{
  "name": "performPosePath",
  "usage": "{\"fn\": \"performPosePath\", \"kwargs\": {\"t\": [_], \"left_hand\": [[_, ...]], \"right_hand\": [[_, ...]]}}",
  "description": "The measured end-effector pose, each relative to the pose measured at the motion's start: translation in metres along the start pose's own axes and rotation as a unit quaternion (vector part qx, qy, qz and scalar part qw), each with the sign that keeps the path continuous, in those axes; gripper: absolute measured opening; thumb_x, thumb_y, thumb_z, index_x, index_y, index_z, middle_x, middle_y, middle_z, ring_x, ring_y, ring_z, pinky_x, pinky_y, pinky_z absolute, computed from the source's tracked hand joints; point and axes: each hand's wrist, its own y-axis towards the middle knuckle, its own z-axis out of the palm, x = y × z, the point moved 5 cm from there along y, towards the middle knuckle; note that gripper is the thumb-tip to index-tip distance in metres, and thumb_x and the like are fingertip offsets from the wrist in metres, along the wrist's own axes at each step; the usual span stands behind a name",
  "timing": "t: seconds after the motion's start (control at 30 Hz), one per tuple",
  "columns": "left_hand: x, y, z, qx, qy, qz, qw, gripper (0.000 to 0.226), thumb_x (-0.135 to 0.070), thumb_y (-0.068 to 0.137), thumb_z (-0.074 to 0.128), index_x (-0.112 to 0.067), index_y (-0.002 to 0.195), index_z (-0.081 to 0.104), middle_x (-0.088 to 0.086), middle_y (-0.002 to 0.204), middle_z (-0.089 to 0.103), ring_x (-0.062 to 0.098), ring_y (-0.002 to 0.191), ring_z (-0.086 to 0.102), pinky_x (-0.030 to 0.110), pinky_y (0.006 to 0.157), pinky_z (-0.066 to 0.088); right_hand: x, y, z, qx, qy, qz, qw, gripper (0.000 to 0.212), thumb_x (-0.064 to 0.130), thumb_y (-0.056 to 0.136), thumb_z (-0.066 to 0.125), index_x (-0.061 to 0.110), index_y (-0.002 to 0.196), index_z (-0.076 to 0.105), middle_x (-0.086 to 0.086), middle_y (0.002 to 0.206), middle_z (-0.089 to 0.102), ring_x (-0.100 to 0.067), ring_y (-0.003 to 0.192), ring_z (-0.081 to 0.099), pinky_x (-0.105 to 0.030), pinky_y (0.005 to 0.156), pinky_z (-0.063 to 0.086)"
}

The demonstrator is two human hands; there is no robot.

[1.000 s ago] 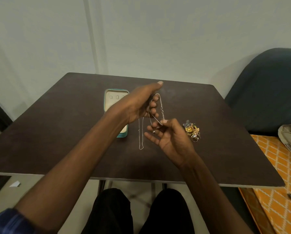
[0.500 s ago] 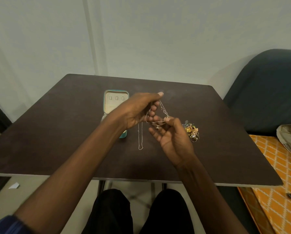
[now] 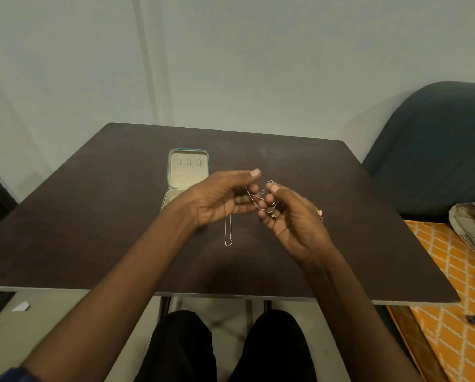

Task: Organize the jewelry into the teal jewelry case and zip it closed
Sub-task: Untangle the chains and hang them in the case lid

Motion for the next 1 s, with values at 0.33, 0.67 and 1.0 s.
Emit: {"fn": "performPosePath", "kwargs": {"t": [0.33,0.67,1.0], "left_hand": [[0.005,-0.001,-0.003,0.073,0.192,-0.031,0.978,0.032,-0.026,0.077,0.064,-0.01,0.105,0.066,0.008,0.093,0.064,0.021,0.092,0.058,0.028,0.077,0.055],[-0.011,-0.001,0.01,0.051,0.045,0.039,0.997,0.034,-0.011,0.092,0.041,-0.013,0.064,0.06,0.006,0.073,0.065,0.02,0.078,0.062,0.038,0.092,0.047],[-0.025,-0.001,0.025,-0.03,0.014,0.059,0.998,0.036,-0.029,0.093,0.051,-0.017,0.06,0.042,-0.006,0.042,0.035,0.009,0.041,0.041,0.021,0.049,0.044]], "right_hand": [[0.016,-0.003,-0.002,0.035,-0.126,0.031,0.991,0.011,0.007,0.088,0.054,0.005,0.084,0.065,0.001,0.055,0.051,-0.009,0.053,0.054,-0.02,0.05,0.048],[0.016,-0.003,-0.008,0.018,-0.147,0.035,0.988,0.011,0.009,0.088,0.054,0.007,0.083,0.064,0.002,0.055,0.052,-0.013,0.059,0.06,-0.023,0.054,0.049],[0.002,-0.007,-0.005,0.015,-0.04,0.033,0.999,0.012,0.012,0.089,0.053,0.011,0.084,0.064,-0.003,0.078,0.066,-0.012,0.072,0.061,-0.02,0.055,0.05]]}}
